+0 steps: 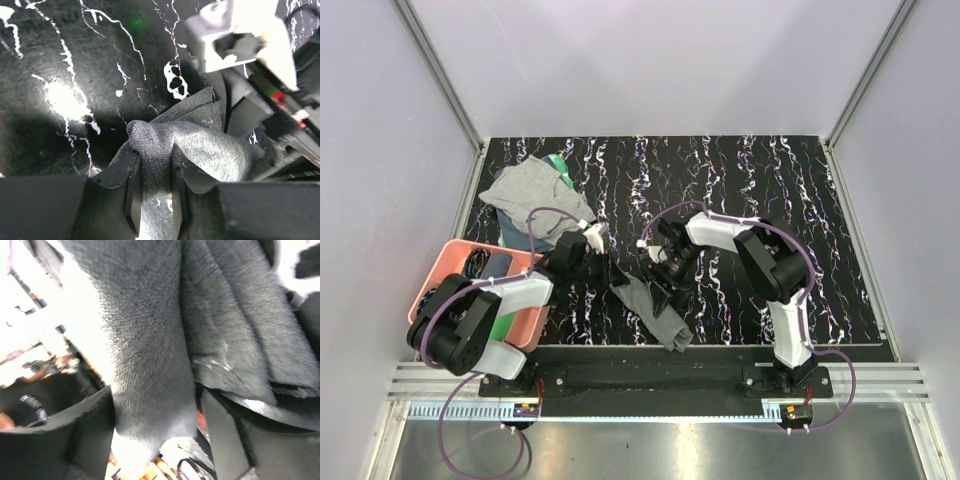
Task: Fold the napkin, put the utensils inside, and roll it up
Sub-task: Roll the napkin with the utensil
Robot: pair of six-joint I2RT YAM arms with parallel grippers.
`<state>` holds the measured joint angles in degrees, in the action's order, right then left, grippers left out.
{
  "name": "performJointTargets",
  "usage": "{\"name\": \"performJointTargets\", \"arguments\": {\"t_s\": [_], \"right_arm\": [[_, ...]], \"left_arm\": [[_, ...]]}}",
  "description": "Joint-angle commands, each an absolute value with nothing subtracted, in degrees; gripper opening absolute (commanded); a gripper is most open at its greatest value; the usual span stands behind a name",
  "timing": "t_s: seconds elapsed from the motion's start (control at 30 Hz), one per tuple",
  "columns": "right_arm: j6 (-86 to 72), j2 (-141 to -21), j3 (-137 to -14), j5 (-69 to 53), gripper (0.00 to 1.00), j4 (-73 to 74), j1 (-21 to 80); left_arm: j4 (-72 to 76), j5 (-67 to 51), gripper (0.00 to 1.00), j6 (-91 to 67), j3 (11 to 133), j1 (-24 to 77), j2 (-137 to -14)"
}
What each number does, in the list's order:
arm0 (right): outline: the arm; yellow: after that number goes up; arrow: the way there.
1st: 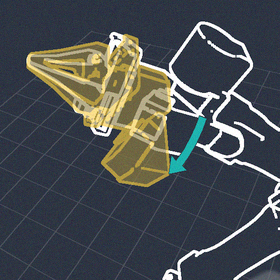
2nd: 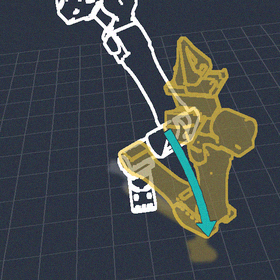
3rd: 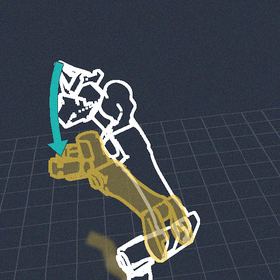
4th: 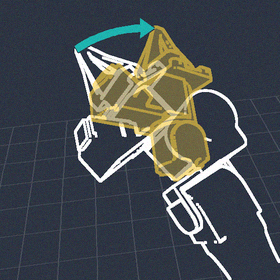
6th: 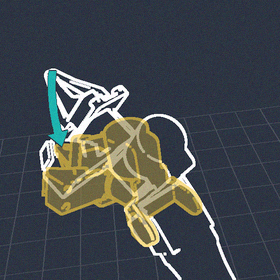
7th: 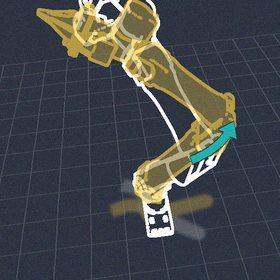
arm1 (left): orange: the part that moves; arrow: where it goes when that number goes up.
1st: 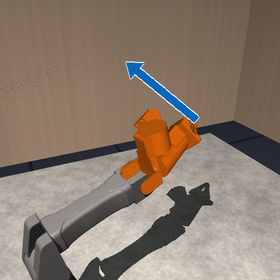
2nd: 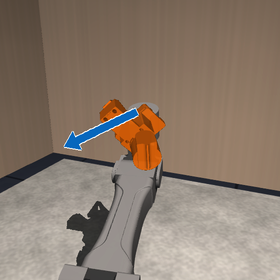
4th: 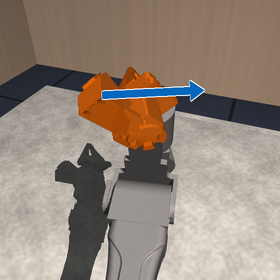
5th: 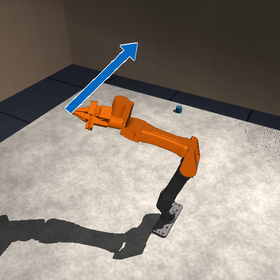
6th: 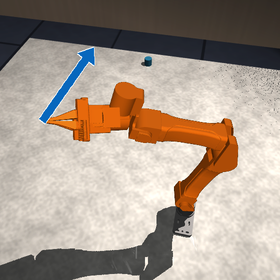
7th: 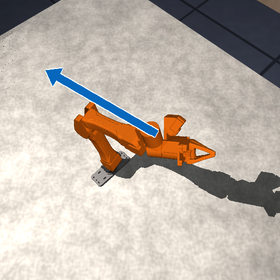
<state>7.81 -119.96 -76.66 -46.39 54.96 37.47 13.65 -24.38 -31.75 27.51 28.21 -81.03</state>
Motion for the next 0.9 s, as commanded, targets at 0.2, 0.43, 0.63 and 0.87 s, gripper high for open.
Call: {"name": "performJointTargets", "arguments": {"t_s": [0.2, 0.43, 0.63, 0.87], "right_arm": [[1.85, -99.86, -77.79, -16.73, 0.94, 42.48, 38.93], [0.36, -92.64, -68.66, 5.26, 1.00, 33.15, 55.80], [-4.48, -95.09, -64.60, 16.60, 1.00, 29.27, 66.35], [-5.62, -100.89, -64.07, 19.24, 1.00, 26.54, 71.28]], "left_arm": [[6.25, -26.54, 0.21, -29.71, 31.20, 28.39, -84.90], [3.96, -26.72, 0.21, -29.88, 32.34, 28.39, -84.64], [3.16, -26.72, 0.21, -29.79, 32.17, 28.39, -83.94], [2.55, -26.72, 0.21, -29.88, 32.34, 28.39, -83.24]]}}
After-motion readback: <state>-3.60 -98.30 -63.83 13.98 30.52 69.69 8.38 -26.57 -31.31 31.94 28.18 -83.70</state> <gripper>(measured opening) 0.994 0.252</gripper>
